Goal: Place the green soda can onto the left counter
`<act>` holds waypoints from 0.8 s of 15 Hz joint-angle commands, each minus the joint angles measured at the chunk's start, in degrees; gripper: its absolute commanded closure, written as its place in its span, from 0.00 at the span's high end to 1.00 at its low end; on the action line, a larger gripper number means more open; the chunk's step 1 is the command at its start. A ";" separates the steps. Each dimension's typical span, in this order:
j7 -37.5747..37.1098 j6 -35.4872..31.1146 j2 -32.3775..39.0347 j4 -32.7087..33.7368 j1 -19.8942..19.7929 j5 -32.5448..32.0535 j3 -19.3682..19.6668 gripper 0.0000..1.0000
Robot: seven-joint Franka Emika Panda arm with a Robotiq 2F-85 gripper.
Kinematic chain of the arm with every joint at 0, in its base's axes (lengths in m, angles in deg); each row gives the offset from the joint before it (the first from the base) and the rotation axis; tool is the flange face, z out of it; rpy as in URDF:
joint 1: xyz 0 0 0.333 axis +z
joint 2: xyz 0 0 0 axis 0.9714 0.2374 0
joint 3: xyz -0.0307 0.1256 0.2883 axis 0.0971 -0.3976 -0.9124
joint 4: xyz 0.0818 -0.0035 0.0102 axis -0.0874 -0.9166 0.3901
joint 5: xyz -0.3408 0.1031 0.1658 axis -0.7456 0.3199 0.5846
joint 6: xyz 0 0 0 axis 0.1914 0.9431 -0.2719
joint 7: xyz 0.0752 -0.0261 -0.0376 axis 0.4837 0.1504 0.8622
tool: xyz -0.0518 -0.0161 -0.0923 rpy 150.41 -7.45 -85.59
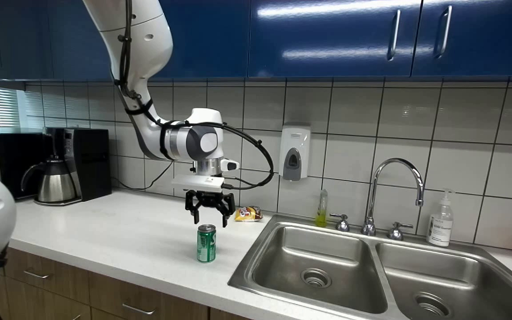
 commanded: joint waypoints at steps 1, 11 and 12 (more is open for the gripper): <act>-0.42 3.29 -5.12 -2.06 -0.48 -1.18 0.11 1.00; 0.91 11.78 -14.34 -4.66 -0.12 -0.37 0.18 1.00; 0.96 12.36 -15.02 -4.88 -0.08 -0.29 0.21 1.00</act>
